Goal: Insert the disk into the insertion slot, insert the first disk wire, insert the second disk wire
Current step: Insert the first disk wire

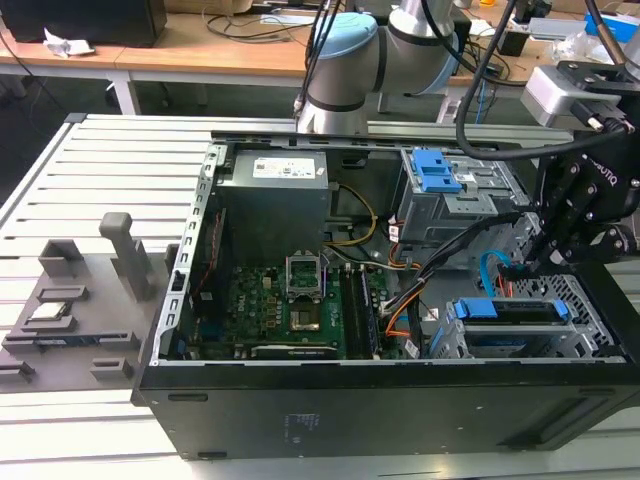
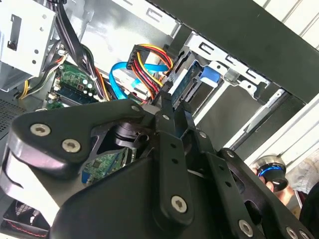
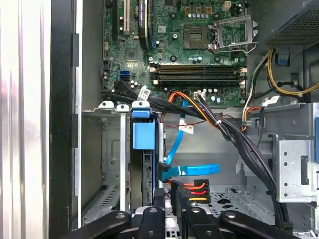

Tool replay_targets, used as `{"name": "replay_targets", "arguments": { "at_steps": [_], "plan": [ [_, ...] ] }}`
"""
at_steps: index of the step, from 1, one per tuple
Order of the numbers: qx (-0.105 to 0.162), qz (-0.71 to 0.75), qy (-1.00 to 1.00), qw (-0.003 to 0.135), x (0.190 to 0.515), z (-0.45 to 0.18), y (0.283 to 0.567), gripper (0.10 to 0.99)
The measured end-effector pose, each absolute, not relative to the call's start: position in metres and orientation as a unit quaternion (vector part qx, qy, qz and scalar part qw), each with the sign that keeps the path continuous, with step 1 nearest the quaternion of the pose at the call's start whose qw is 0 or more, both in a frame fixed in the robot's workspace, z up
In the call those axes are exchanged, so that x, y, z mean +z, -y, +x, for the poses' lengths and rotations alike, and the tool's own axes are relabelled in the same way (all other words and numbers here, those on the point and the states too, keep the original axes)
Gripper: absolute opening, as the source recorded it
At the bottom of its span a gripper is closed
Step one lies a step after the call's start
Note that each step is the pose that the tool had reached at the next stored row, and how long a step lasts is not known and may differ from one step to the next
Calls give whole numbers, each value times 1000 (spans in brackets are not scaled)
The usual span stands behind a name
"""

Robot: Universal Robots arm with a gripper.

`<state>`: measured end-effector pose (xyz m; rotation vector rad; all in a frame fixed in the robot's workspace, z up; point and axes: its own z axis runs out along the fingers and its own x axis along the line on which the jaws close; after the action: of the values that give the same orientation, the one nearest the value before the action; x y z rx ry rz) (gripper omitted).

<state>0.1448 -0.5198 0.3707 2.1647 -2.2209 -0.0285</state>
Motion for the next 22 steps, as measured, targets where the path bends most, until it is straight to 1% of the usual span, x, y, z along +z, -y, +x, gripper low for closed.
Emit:
{"name": "replay_targets", "arguments": {
  "at_steps": [4,18,19,20,22],
  "plan": [
    [-9,698,716,20,365,145,514,239],
    [-6,698,716,23,352,145,511,239],
    [-6,698,716,23,351,145,511,224],
    [-6,698,716,23,351,145,511,169],
    [-6,698,716,23,351,145,511,169]
  ]
}}
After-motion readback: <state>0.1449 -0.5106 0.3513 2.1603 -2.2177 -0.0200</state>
